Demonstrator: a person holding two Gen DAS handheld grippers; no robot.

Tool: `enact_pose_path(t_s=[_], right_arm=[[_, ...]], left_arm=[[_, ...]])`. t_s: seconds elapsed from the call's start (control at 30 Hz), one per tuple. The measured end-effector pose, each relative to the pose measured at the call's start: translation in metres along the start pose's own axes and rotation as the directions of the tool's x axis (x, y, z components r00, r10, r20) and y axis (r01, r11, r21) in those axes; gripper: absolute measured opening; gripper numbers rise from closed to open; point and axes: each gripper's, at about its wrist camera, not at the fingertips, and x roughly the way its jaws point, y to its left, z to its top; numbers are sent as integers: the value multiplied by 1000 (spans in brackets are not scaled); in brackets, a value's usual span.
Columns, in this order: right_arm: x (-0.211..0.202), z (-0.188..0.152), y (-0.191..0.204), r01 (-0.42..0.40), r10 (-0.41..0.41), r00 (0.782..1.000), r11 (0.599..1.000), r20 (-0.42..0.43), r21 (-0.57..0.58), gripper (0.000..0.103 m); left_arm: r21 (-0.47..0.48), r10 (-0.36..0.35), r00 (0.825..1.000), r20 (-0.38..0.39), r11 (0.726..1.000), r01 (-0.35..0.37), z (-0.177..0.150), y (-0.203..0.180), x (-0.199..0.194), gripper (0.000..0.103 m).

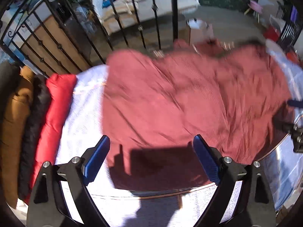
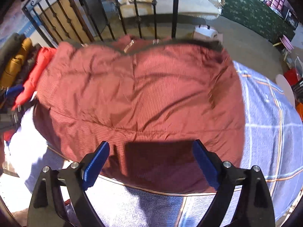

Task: Fold large clothes

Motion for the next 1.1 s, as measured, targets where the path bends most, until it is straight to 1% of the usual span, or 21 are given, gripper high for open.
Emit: enact_pose_path(t_s=[0.1, 0.13, 0.17, 0.23, 0.3, 0.37, 0.43, 0.6, 0.73, 0.83, 0.93, 1.03, 1.07, 1.1], right_arm=[[16, 18, -6, 25, -25, 1000, 1000, -7, 3, 88], [22, 27, -12, 29, -28, 999, 999, -16, 18, 89], [28, 34, -17, 32, -31, 999, 999, -31, 35, 90], [42, 48, -32, 19, -14, 998, 997, -60, 77, 91], [56, 55, -39, 3, 6, 996, 995, -89, 104, 94], [68, 60, -40, 15, -4, 994, 995, -111, 95, 96], [77, 63, -36, 34, -24, 991, 996, -129, 78, 99], [99, 71, -33, 87, -74, 982, 994, -174, 70, 99], [112, 82, -28, 129, -113, 969, 990, -221, 63, 99], [121, 89, -26, 149, -130, 961, 987, -243, 61, 99], [124, 95, -25, 157, -136, 958, 986, -251, 64, 99], [130, 106, -23, 170, -146, 952, 983, -270, 66, 99], [130, 116, -19, 170, -146, 951, 983, -272, 65, 99], [130, 116, -19, 170, -146, 951, 983, -272, 65, 99]], left_arm=[[13, 74, 996, -48, 997, -74, 12, -10, 34, 89], [10, 84, 994, -74, 996, -83, 19, -9, 47, 93], [-1, 90, 991, -99, 996, -91, 27, -8, 60, 98], [-19, 80, 991, -109, 996, -82, 40, -1, 71, 99], [18, 87, 989, -123, 996, -85, 48, -4, 81, 99], [41, 91, 988, -125, 995, -86, 50, -10, 91, 99], [42, 88, 987, -137, 996, -83, 51, -9, 95, 99], [42, 97, 984, -150, 995, -92, 52, -9, 105, 99], [37, 78, 982, -173, 997, -73, 54, -8, 114, 99], [52, 78, 978, -193, 996, -69, 57, -8, 120, 99], [77, 99, 974, -205, 993, -85, 61, -12, 125, 99], [93, 107, 972, -208, 992, -89, 62, -14, 128, 99], [93, 106, 972, -208, 992, -88, 62, -14, 128, 99], [96, 104, 973, -206, 992, -86, 62, -14, 127, 99]])
